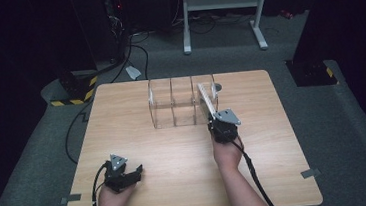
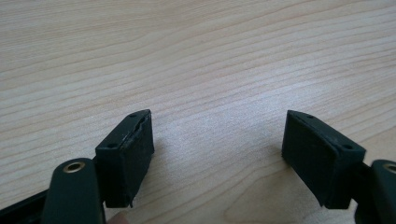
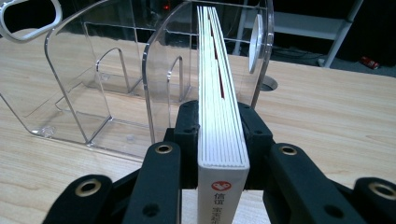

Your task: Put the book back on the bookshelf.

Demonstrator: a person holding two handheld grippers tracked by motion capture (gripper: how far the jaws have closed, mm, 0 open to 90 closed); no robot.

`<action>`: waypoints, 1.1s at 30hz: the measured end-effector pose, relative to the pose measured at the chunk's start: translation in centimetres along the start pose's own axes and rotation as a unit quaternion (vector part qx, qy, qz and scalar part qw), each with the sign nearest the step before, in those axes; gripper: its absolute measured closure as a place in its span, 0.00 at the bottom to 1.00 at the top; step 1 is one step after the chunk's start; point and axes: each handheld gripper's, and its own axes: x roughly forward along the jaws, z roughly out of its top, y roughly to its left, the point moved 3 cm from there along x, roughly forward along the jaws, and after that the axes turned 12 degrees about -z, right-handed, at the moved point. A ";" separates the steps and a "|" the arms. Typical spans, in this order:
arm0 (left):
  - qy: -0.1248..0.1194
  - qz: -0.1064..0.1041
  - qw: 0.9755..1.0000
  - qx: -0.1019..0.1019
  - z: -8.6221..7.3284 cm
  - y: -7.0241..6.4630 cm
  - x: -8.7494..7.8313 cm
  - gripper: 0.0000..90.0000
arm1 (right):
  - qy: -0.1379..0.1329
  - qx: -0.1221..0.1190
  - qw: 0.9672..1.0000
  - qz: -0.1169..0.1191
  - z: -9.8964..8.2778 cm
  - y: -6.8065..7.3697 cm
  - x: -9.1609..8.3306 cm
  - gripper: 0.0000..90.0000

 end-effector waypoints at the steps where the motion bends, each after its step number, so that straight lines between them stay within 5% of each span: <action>1: 0.000 0.000 1.000 0.000 0.0 0.0 0.0 0.28 | 0.000 0.000 1.000 0.000 0.0 0.0 0.0 0.81; 16: 0.000 0.000 1.000 0.000 0.0 0.0 0.0 0.28 | 0.039 -0.013 0.999 0.006 0.8 0.1 0.6 0.79; 33: -0.002 -0.001 1.000 -0.001 0.0 0.0 0.0 0.29 | 0.017 -0.014 1.000 -0.019 1.4 0.4 0.6 0.84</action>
